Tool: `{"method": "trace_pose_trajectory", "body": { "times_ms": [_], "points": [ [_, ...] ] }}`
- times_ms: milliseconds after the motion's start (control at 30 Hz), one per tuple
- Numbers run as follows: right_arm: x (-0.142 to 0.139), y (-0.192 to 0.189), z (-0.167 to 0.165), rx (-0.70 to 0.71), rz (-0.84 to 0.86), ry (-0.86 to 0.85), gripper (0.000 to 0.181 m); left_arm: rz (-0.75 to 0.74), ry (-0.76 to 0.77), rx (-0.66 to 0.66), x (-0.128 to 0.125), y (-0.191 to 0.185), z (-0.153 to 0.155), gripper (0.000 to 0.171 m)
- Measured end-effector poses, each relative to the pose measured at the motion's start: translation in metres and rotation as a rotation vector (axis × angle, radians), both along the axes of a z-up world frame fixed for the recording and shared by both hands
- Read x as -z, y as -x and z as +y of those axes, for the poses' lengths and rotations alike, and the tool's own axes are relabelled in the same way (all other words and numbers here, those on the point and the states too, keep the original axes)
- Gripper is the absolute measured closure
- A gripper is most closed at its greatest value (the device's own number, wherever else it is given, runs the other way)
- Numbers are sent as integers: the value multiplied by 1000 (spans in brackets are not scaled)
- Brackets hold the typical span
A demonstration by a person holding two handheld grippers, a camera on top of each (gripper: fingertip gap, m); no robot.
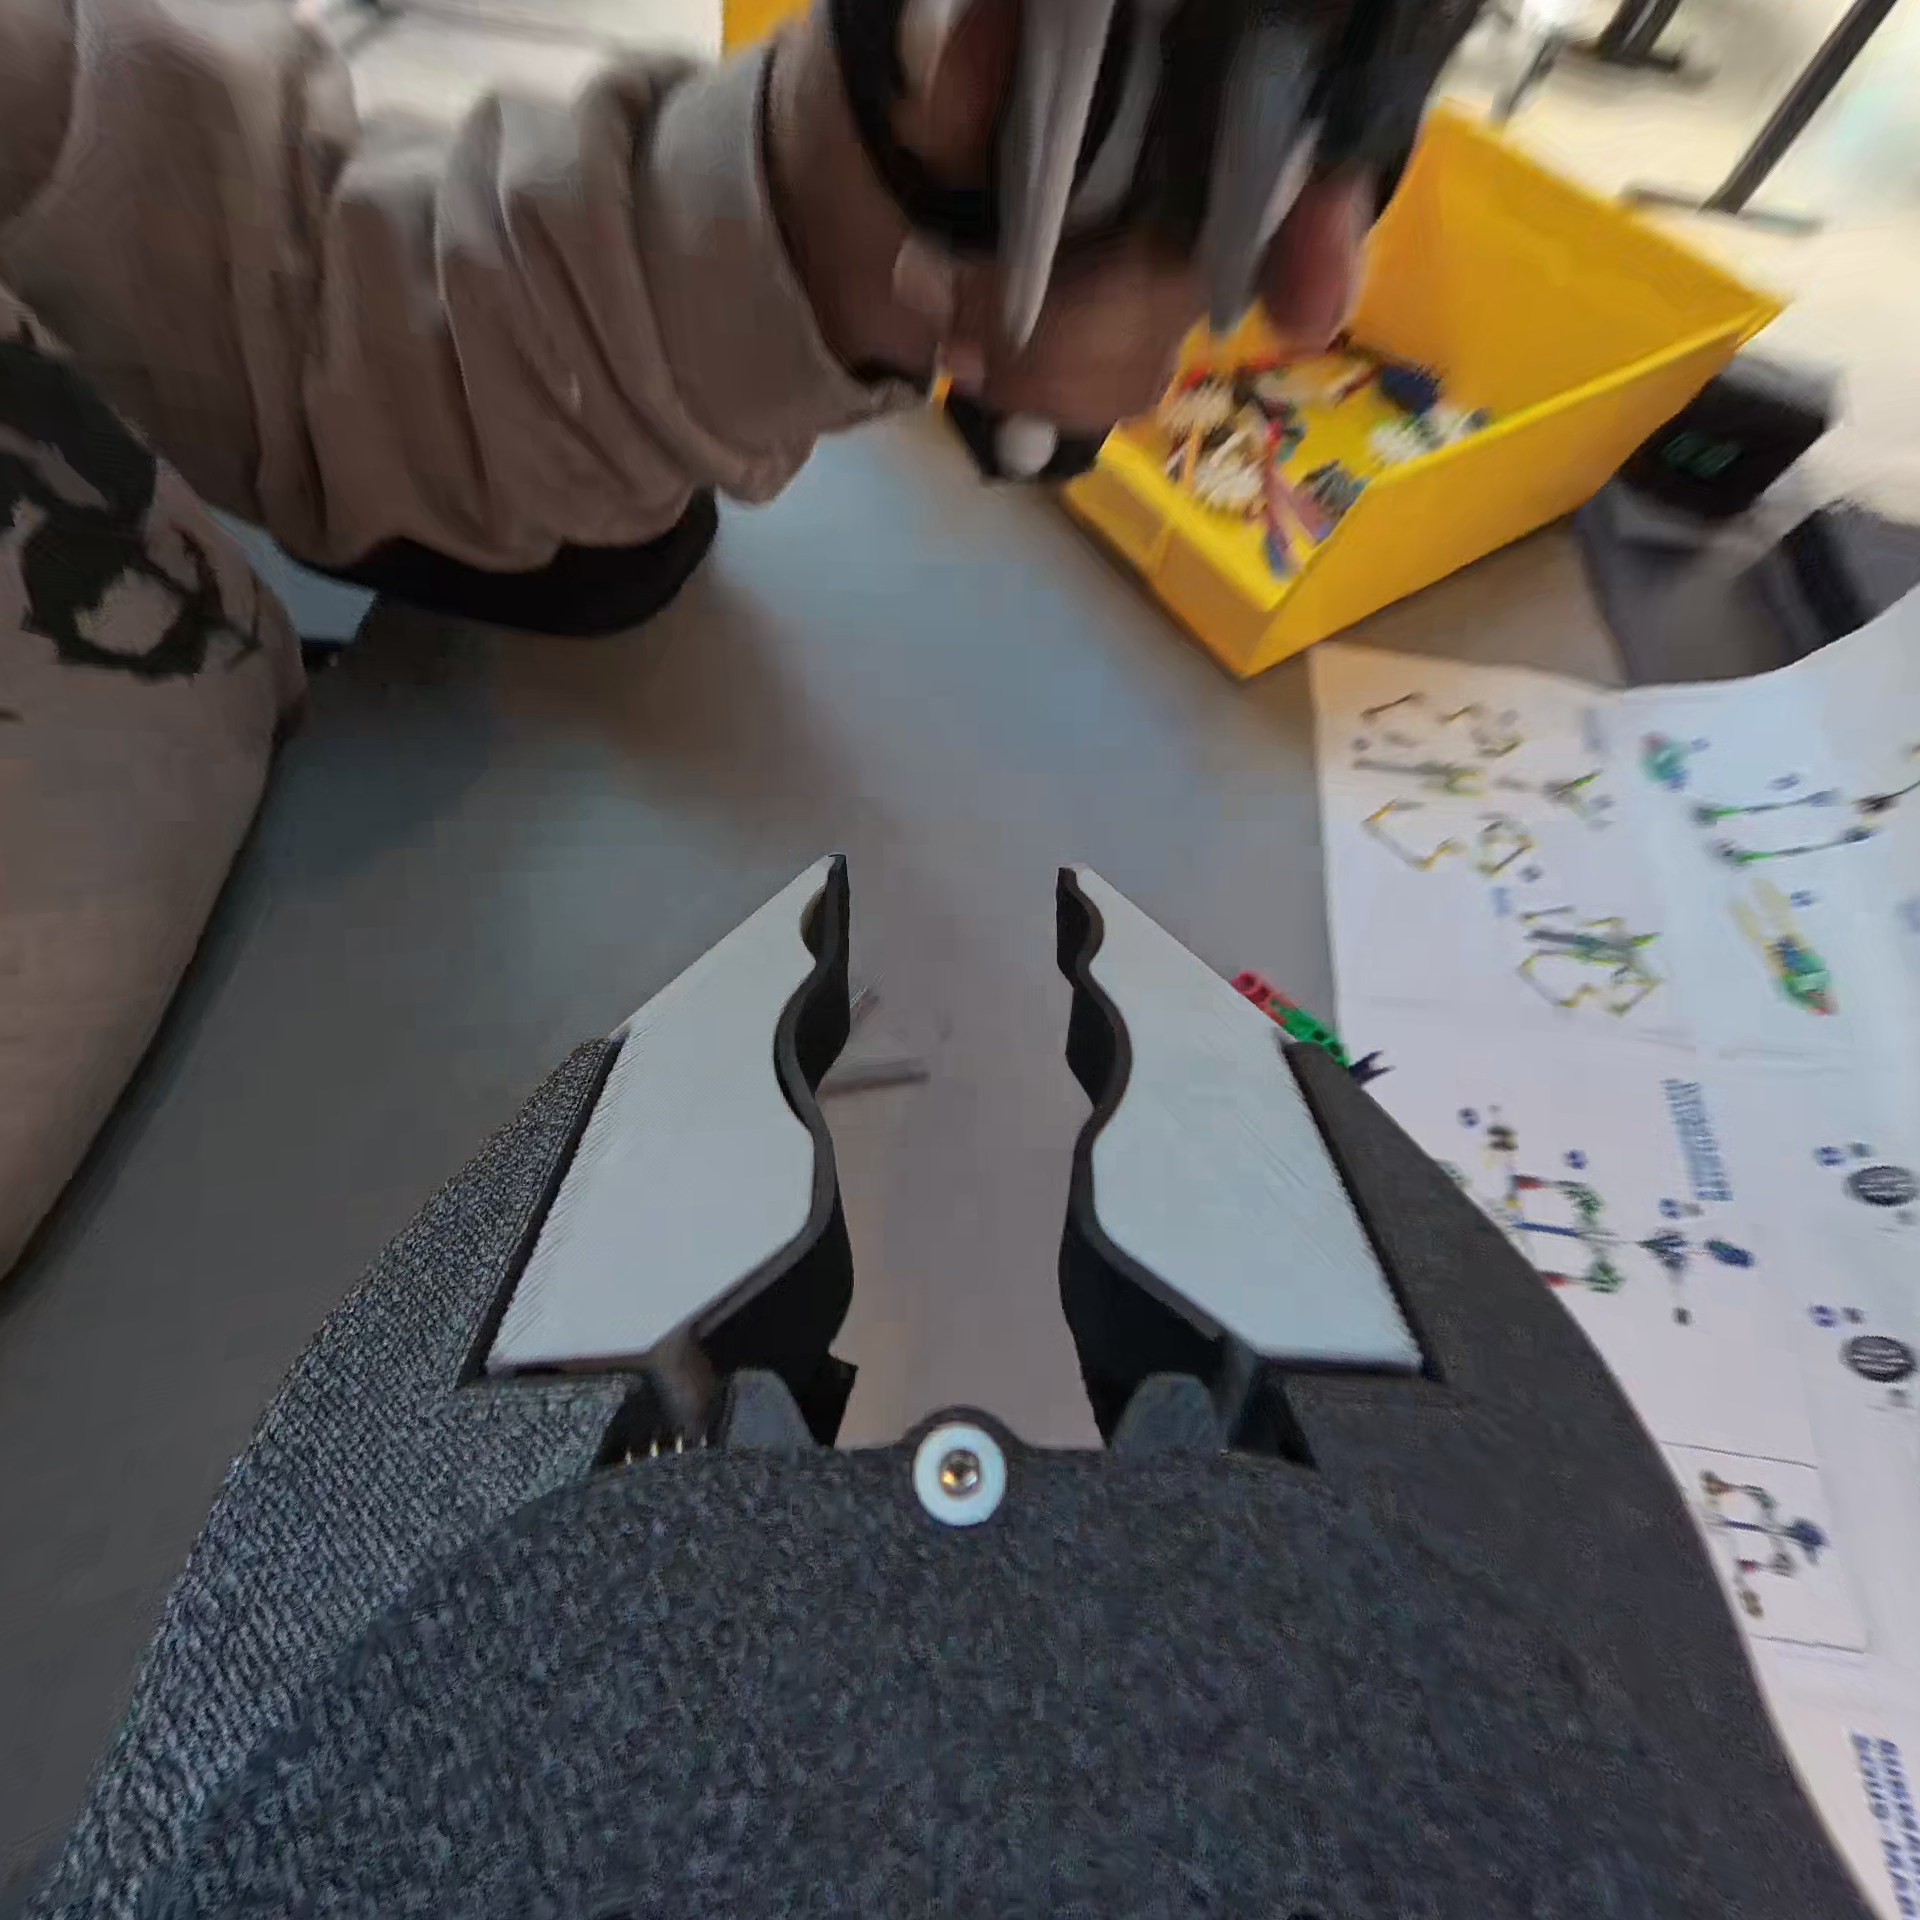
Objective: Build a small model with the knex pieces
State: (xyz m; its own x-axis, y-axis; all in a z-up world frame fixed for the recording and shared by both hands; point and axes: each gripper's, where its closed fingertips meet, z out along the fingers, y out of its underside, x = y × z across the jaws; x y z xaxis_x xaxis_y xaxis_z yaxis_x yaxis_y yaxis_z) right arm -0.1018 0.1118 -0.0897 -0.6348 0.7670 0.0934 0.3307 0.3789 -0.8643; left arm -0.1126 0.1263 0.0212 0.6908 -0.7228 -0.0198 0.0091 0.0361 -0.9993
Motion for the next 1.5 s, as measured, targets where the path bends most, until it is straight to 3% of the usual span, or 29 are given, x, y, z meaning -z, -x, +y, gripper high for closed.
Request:
{"method": "trace_pose_trajectory", "body": {
  "times_ms": [100,167,267,400,667,800,900,1033,1167,1367,1500],
  "points": [
    [-71,-6,14,61,270,129,149,35,16,25,8,-7,0,169],
    [-98,-14,13,56,364,203,154,47,29,47,15,-14,1,169],
    [-97,-15,9,45,362,172,157,67,26,72,22,-24,2,169],
    [-91,-13,9,44,352,157,173,105,9,83,26,-32,0,169],
    [-102,-20,15,59,378,112,179,123,-36,55,21,-33,0,168],
    [-128,-37,56,218,452,62,179,138,-32,0,19,-22,5,155],
    [-140,-58,133,571,460,-110,179,170,8,-8,28,-18,7,155],
    [-118,-130,259,1119,265,-456,179,247,80,-6,49,-19,11,154],
    [-69,-197,330,1422,9,-445,179,278,120,21,63,-26,12,154],
    [-3,-230,371,1565,-192,-346,179,334,160,38,81,-30,13,154],
    [9,-228,377,1574,-205,-341,170,345,167,45,84,-30,13,154]
  ]
}}
